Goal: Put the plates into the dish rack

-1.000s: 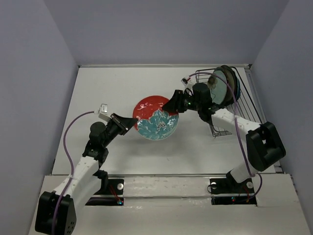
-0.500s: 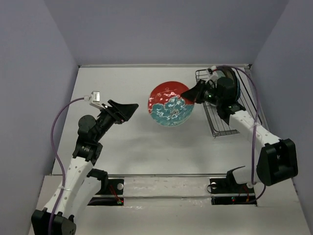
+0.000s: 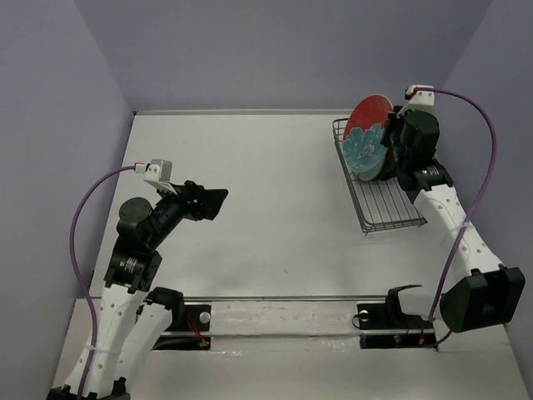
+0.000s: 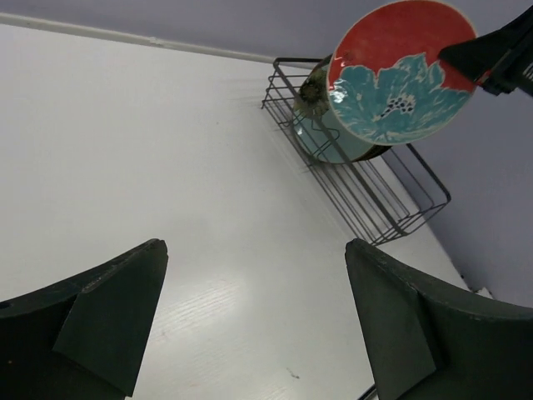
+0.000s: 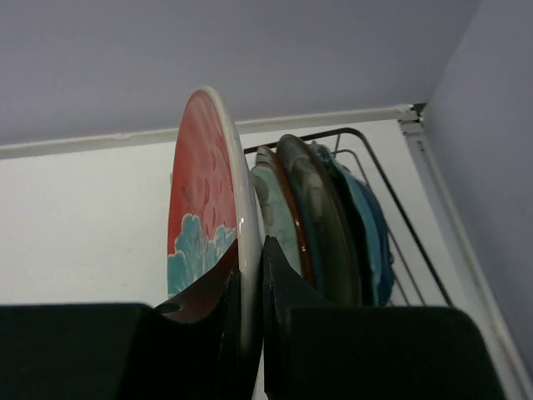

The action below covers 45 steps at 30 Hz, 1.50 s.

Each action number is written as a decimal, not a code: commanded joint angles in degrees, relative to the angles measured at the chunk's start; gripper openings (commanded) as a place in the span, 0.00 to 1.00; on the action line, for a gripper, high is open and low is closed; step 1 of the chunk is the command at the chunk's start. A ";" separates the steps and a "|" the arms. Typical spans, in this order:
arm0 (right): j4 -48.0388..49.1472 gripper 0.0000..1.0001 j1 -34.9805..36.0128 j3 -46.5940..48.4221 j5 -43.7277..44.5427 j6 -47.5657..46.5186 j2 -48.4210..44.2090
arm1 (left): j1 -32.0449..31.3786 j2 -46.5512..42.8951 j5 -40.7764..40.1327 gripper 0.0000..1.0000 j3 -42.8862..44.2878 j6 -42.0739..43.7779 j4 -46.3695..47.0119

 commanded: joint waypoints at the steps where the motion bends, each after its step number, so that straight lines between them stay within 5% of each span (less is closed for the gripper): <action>1: 11.63 0.07 0.59 6.47 4.81 -12.05 1.90 | 0.15 -1.72 -2.35 0.99 -2.38 5.83 -1.90; 10: 6.71 0.07 0.59 14.39 4.45 -24.02 11.65 | -1.16 -2.08 -3.68 0.99 -2.13 6.97 -3.83; 45: 10.49 0.07 0.59 9.91 3.23 -19.90 19.39 | -2.13 -2.08 -4.91 0.99 -2.13 6.88 -4.18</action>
